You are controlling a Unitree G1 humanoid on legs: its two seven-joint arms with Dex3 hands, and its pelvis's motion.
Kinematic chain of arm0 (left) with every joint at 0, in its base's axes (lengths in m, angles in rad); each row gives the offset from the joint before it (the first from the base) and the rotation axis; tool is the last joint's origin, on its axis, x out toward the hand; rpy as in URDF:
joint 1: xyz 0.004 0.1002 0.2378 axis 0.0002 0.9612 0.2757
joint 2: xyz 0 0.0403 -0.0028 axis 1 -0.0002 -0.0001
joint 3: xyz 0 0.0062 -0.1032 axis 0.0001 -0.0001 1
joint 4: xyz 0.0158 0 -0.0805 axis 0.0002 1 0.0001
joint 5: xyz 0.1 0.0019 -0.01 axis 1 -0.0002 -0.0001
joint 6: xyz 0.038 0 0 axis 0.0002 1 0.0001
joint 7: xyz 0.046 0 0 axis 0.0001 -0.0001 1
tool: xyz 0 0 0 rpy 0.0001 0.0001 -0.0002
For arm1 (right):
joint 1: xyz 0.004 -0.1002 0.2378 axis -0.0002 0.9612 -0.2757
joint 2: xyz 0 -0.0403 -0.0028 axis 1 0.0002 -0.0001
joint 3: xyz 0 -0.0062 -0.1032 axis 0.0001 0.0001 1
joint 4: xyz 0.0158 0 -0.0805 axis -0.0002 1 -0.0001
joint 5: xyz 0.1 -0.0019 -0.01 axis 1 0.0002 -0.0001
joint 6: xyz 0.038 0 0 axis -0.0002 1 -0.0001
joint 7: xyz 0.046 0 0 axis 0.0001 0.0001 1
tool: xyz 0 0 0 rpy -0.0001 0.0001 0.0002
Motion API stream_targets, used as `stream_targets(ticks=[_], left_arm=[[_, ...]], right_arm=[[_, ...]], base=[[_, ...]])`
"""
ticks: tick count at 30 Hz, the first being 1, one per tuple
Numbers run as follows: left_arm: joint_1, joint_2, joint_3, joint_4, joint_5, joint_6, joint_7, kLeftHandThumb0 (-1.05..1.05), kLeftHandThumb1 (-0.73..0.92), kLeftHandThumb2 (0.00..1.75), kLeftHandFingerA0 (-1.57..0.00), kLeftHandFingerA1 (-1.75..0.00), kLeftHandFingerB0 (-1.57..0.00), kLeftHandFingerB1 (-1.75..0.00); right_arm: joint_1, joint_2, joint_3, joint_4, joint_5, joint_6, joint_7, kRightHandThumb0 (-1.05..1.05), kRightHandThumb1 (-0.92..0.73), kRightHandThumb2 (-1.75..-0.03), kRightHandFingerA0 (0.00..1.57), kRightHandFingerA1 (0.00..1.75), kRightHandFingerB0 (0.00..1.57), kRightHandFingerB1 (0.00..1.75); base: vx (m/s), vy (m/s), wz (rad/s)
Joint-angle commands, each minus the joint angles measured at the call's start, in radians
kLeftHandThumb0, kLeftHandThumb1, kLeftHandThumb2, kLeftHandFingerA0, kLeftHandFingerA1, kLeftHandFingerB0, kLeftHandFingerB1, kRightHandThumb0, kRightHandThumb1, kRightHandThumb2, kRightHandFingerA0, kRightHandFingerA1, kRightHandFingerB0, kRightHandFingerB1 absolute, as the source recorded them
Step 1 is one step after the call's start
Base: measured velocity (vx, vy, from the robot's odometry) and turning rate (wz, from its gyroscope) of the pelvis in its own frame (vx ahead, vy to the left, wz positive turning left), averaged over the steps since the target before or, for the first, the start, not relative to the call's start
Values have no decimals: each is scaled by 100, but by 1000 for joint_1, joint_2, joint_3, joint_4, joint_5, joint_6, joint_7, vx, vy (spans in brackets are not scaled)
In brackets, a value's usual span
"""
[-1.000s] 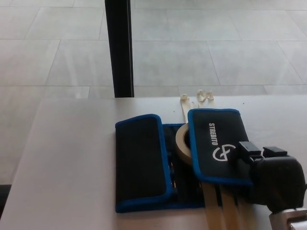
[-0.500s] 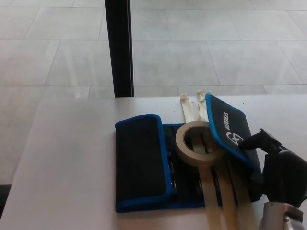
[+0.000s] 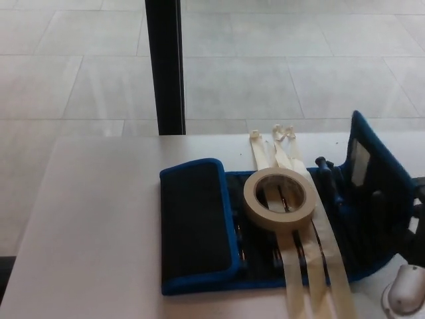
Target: The robot uses its right hand to open a black folded toolkit cover kept in the middle of the desk
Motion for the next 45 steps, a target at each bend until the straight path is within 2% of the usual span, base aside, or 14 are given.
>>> stream_targets(ticks=[1, 8, 12, 16, 18, 19, 21, 27, 32, 35, 36, 38, 39, 45], left_arm=[[25, 14, -9, 12, 11, 2, 3, -98, 92, 75, -25, -48, -24, -34], [27, 16, -10, 14, 14, 3, 5, -99, 92, 75, -27, -49, -26, -36], [24, 15, -4, 10, 7, 6, 2, -98, 92, 78, -29, -50, -28, -35], [19, 15, -5, 13, 7, 15, 1, -100, 92, 80, -26, -49, -23, -34], [16, 15, -8, 16, 11, 19, 3, -95, 92, 77, -26, -48, -25, -35], [17, 16, -12, 16, 15, 13, 3, -102, 86, 86, -28, -50, -25, -37], [17, 22, -14, 16, 18, 14, -2, -98, 92, 75, -26, -47, -26, -34], [19, 34, -17, 12, 20, 7, -10, -100, 92, 80, -27, -49, -23, -34], [24, 37, -5, 10, 8, 15, -4, -99, 91, 80, -26, -50, -21, -35], [29, 34, 4, 11, 0, 7, 2, -99, 92, 77, -26, -50, -23, -34], [25, 35, 1, 11, 3, 6, -2, -93, 75, 118, -22, -55, -17, -45], [22, 38, -8, 9, 11, 8, -4, -103, 91, 81, -25, -49, -23, -34], [22, 38, -8, 8, 12, 5, -3, -97, 92, 79, -27, -48, -26, -35], [27, 30, 0, 15, 5, 5, 3, -99, 92, 77, -31, -50, -24, -34]], right_arm=[[-290, -136, -755, 8, 945, 75, -31, -31, -74, -68, 27, 108, 57, 116], [-281, -297, -884, 149, 901, 137, -41, -35, -70, -82, 40, 158, 47, 138], [-265, -360, -950, 166, 897, 165, -58, -42, -82, -89, 1, 157, 0, 150], [-148, -368, -880, 50, 821, 285, 170, -63, -91, -86, 0, 8, 1, 23], [-125, -396, -870, 50, 770, 320, 178, -71, -68, -104, 0, 33, 0, 32], [-124, -420, -898, 59, 788, 320, 197, -62, -90, -67, 0, 61, 0, 39], [-86, -478, -956, 72, 831, 321, 280, -60, -74, -63, 64, 169, 7, 48], [64, -604, -985, 164, 761, 392, 409, -65, -67, -63, 95, 170, 12, 47], [175, -659, -1005, 233, 729, 404, 452, -63, -71, -61, 72, 157, 11, 52], [198, -656, -1050, 298, 759, 359, 447, -60, -71, -61, 110, 175, 53, 117], [209, -652, -1045, 310, 754, 366, 455, -60, -70, -64, 116, 175, 70, 148], [221, -619, -1046, 328, 760, 358, 457, -58, -51, -98, 131, 145, 62, 94], [220, -593, -1045, 333, 765, 351, 458, -58, -72, -70, 88, 165, 48, 101], [196, -517, -1078, 372, 805, 323, 384, -51, -66, -75, 84, 168, 32, 105]], base=[[0, 0, 0], [0, 0, 1], [0, 0, 0], [0, 0, 0], [0, 0, 0], [0, 0, 0], [0, 0, 0], [0, 0, 0], [0, 0, 0], [0, 0, 0], [0, 0, 0], [0, 0, 0], [0, 0, 0], [0, 0, 0]])
